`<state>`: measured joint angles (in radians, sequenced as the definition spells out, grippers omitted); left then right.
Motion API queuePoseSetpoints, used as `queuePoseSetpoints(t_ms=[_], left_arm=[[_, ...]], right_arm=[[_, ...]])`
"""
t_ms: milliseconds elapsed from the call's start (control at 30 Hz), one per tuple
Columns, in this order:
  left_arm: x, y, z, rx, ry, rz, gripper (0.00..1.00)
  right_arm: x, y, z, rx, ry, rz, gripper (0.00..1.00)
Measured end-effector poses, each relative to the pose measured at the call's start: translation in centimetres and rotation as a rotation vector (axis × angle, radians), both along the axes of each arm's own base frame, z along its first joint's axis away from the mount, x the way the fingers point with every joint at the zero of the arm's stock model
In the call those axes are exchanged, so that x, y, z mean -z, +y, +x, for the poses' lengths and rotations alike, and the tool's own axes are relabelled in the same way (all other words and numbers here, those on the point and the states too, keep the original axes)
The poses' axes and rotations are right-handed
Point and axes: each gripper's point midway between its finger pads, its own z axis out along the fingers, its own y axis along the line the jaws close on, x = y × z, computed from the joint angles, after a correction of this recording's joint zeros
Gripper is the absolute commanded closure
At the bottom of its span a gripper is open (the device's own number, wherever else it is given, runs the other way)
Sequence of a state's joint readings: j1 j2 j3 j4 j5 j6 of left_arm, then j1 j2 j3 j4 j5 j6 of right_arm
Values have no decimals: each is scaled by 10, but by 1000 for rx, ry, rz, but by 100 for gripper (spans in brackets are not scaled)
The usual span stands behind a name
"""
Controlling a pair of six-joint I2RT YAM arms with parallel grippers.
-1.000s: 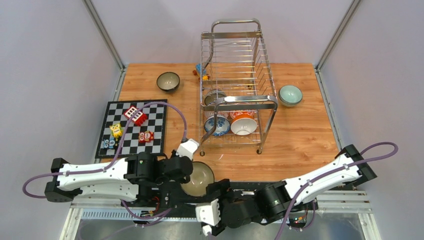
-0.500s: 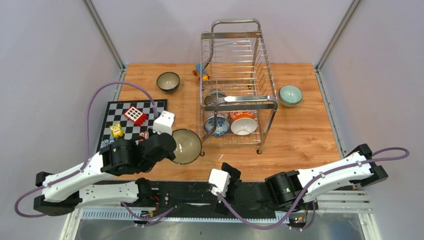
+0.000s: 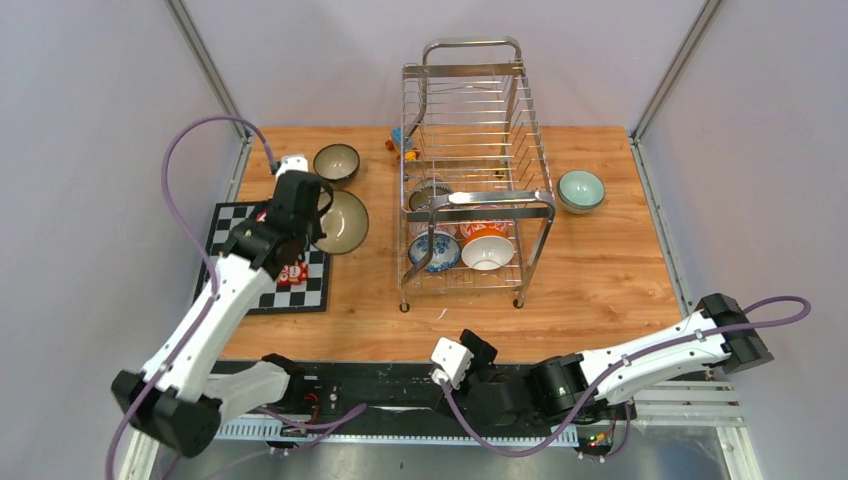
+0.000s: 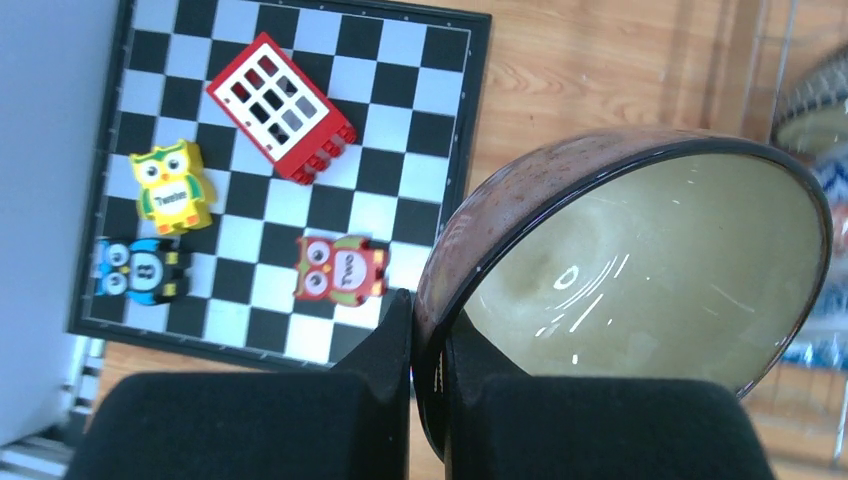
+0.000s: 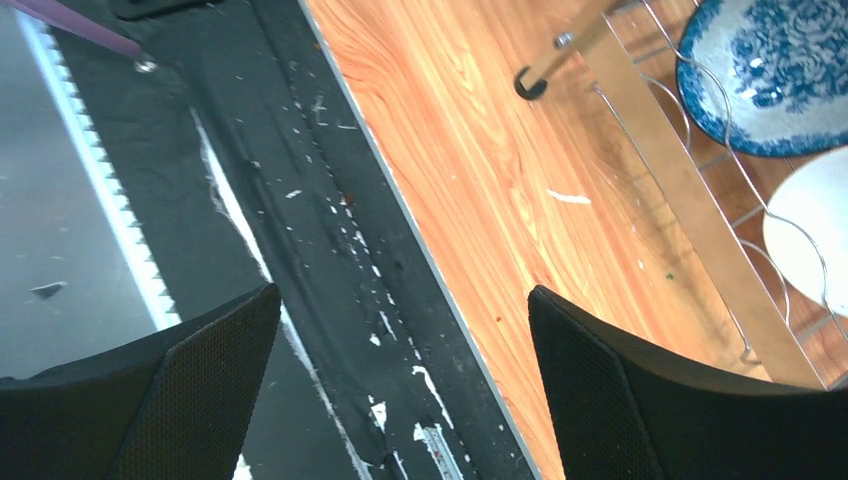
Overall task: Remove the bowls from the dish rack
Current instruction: Place the bowl with the bowl.
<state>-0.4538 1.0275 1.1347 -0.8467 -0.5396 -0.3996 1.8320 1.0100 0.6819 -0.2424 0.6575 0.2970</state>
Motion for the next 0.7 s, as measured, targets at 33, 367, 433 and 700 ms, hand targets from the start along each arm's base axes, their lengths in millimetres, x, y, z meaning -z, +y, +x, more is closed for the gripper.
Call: queuePoseSetpoints(t_ms=[33, 367, 433, 700], left_arm=[[4, 4, 11, -29, 12, -23, 100], [34, 18, 136, -221, 15, -294, 100], [32, 22, 159, -243, -1, -335, 100], [47, 36, 233, -290, -22, -455, 100]], right_arm=[[5, -3, 3, 15, -7, -7, 4], [49, -18, 16, 170, 10, -38, 6], [63, -24, 19, 203, 6, -60, 6], [69, -27, 26, 284, 5, -30, 6]])
